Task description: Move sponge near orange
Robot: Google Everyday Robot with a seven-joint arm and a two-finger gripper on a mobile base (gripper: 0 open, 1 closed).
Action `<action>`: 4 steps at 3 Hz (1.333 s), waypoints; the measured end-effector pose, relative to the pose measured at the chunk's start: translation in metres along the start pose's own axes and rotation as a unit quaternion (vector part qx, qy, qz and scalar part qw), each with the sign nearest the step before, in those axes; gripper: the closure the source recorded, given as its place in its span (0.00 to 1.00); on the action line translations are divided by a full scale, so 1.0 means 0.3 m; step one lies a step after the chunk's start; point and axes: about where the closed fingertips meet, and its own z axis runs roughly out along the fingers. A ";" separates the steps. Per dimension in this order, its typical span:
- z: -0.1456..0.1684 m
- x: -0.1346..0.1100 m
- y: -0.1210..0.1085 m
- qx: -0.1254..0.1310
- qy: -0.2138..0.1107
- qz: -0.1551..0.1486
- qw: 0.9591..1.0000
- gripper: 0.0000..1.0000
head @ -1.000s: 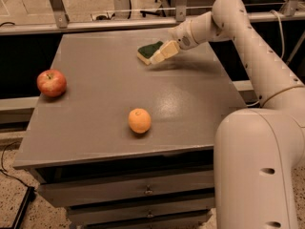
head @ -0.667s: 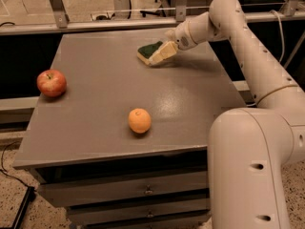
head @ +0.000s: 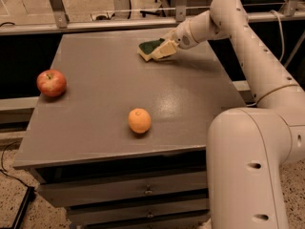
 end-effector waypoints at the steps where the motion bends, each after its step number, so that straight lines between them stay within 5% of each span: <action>1: -0.042 -0.039 0.011 0.004 -0.006 -0.012 1.000 0.82; 2: -0.093 -0.078 0.048 0.003 -0.015 -0.024 1.000 1.00; 4: -0.198 -0.064 0.211 -0.019 -0.012 -0.053 0.998 1.00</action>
Offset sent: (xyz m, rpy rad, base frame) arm -0.0540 -0.0058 0.0596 0.0147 -0.0960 0.0385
